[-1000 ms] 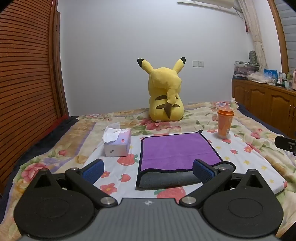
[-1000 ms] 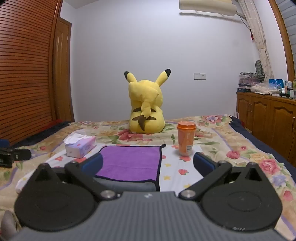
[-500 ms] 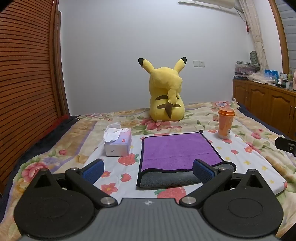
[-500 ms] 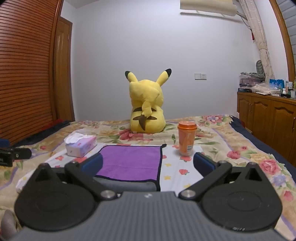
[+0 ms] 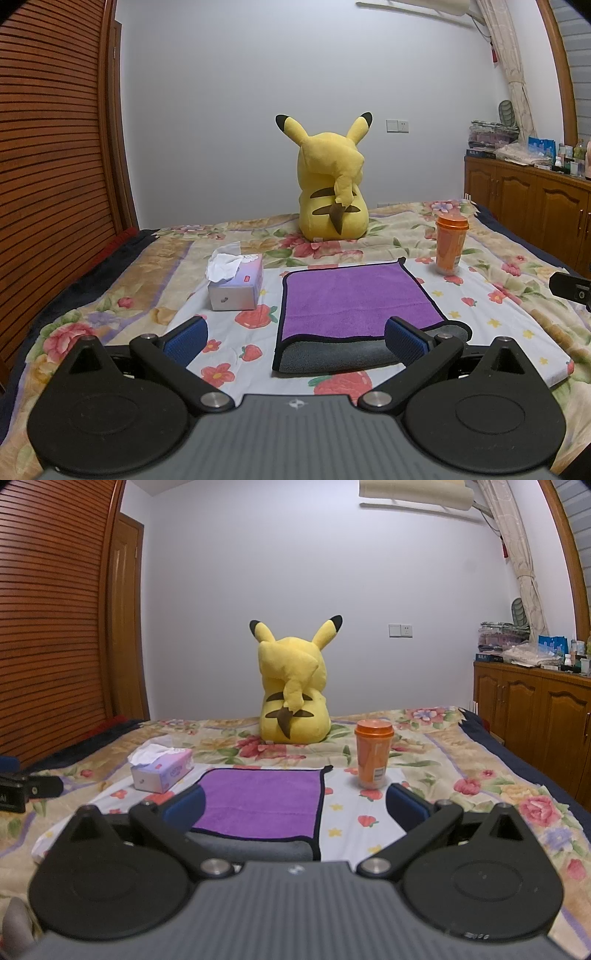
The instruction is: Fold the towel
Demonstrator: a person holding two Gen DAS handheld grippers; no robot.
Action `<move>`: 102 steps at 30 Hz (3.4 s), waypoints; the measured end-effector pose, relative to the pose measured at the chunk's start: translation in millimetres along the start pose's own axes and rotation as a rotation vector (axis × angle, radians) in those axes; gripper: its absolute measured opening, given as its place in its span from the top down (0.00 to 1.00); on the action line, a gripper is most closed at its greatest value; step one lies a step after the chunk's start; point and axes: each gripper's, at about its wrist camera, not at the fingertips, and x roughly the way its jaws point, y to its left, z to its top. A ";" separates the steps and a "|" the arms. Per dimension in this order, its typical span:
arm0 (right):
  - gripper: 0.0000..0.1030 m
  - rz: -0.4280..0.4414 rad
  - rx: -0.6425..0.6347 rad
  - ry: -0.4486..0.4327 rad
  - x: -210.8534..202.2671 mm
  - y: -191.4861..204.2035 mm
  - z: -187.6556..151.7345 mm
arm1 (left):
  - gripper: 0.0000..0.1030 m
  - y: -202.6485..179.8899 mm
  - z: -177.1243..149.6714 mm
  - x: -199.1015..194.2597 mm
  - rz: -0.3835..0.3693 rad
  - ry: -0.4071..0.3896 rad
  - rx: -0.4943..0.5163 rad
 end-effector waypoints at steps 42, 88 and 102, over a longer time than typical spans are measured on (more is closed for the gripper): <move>0.00 -0.003 0.011 0.000 -0.5 -2.6 -0.2 | 0.00 -0.1 0.1 0.1 0.001 0.002 0.002; 0.00 0.000 0.043 0.135 34.7 -10.2 -3.1 | 0.00 -12.5 -13.8 36.8 -0.040 0.149 0.112; 0.00 0.000 0.040 0.177 56.0 -13.3 -3.7 | 0.00 -11.3 -8.5 61.5 -0.042 0.180 0.096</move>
